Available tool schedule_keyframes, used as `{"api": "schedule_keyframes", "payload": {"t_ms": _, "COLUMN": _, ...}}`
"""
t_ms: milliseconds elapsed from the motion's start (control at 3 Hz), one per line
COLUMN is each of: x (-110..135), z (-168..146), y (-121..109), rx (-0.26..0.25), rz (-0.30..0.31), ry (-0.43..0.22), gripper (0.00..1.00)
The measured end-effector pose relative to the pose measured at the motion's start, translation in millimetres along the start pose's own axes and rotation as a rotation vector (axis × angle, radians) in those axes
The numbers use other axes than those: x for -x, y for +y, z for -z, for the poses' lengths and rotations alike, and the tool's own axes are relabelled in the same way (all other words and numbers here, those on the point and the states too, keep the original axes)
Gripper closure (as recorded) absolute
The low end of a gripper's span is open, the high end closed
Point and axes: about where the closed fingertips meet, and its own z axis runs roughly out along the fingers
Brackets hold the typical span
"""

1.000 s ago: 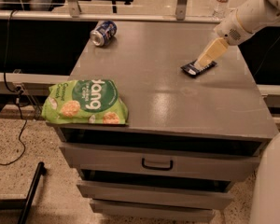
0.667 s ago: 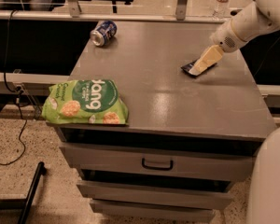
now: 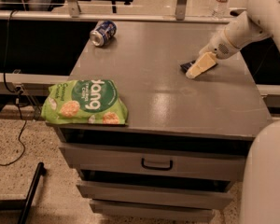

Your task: Move rxbar blueberry near green rice chip bag

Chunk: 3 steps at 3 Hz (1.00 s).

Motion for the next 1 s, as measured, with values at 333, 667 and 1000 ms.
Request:
{"api": "schedule_keyframes", "payload": {"t_ms": 333, "x": 2.6, "z": 3.1, "y": -0.3, "rx": 0.002, "rz": -0.002, "ry": 0.002, "gripper": 0.61}}
{"api": "schedule_keyframes", "payload": {"t_ms": 667, "x": 6.1, "z": 8.2, "y": -0.9, "rx": 0.002, "rz": -0.002, "ry": 0.002, "gripper": 0.83}}
{"api": "schedule_keyframes", "payload": {"t_ms": 1000, "x": 9.7, "z": 9.2, "y": 0.2, "rx": 0.003, "rz": 0.004, "ry": -0.008, "gripper": 1.00}}
